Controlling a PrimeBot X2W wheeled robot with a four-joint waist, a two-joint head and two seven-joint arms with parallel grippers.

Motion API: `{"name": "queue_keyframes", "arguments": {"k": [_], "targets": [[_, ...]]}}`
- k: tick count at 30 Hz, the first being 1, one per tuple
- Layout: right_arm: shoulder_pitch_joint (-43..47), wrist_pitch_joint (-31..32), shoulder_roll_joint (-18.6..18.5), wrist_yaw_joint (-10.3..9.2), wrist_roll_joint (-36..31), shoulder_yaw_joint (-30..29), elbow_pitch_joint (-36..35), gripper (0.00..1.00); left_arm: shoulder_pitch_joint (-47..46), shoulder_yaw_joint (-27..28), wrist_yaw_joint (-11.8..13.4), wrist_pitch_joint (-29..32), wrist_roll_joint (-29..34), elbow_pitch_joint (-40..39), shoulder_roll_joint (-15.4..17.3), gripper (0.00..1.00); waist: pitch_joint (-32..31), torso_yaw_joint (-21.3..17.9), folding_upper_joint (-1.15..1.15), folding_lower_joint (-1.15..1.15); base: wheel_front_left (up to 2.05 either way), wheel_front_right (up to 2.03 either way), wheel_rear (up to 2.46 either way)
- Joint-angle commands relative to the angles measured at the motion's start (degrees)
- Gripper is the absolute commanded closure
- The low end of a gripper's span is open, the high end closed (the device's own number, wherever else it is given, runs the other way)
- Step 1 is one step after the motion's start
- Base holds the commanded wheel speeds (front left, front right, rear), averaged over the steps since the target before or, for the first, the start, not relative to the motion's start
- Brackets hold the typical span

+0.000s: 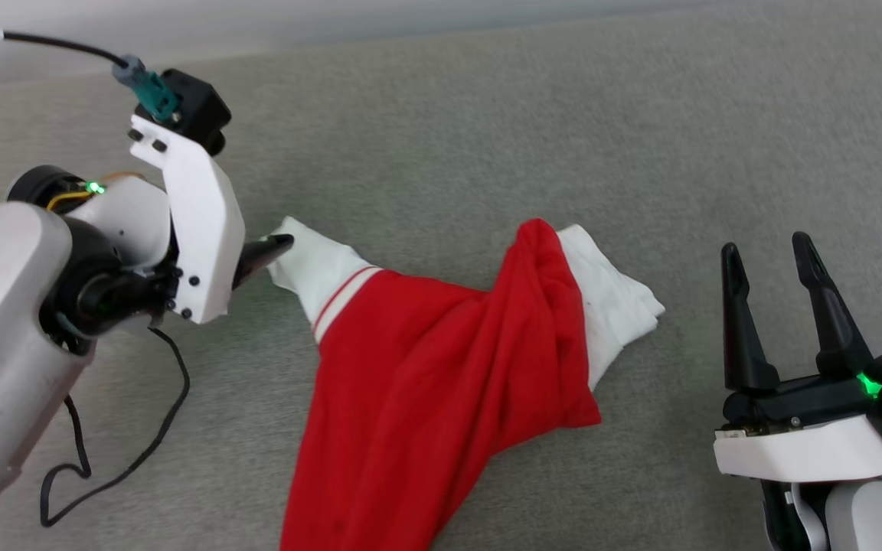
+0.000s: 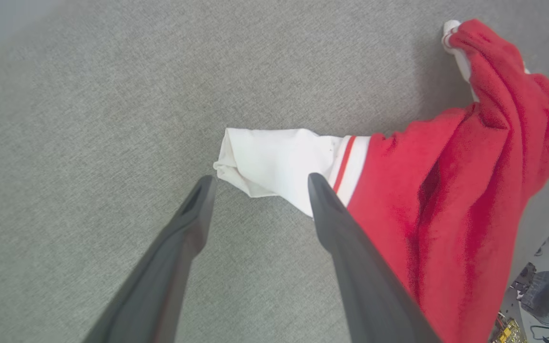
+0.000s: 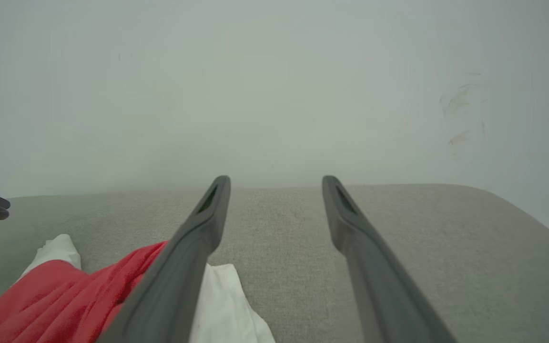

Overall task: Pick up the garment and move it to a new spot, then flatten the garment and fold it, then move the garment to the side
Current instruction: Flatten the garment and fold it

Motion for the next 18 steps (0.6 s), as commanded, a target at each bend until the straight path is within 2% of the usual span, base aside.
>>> {"name": "queue_keyframes", "arguments": {"k": [1,14,15,16,18], "targets": [[-0.7,-0.1,0.1,-0.02,0.3,0.0,-0.2,0.0,-0.9,-0.2,0.1,0.6,-0.2,0.7,-0.2,0.0,3.0,-2.8,0.0,-0.01,0.0,0.0,0.0],[-2.5,-0.1,0.1,-0.02,2.3,0.5,-0.5,0.0,-5.3,-4.1,-0.8,7.0,1.7,10.7,-1.5,0.0,8.4,-6.0,0.0,-0.01,0.0,0.0,0.0],[-2.5,-0.1,0.1,-0.02,2.4,0.4,-0.5,0.0,-5.0,-4.4,-1.1,7.4,1.4,11.2,-1.7,0.31,8.6,-6.0,0.0,-0.01,0.0,0.0,0.0],[-2.5,-0.1,0.1,-0.02,2.4,0.3,-0.4,0.0,-4.9,-4.6,-1.3,7.8,1.0,11.6,-1.9,1.0,8.7,-6.0,0.0,-0.01,0.0,0.0,0.0],[-2.7,-0.1,0.1,-0.02,2.4,0.2,-0.3,0.0,-4.9,-4.5,-1.8,7.2,0.6,11.8,-2.3,1.0,8.8,-5.9,0.0,-0.01,0.0,0.0,0.0]]}}
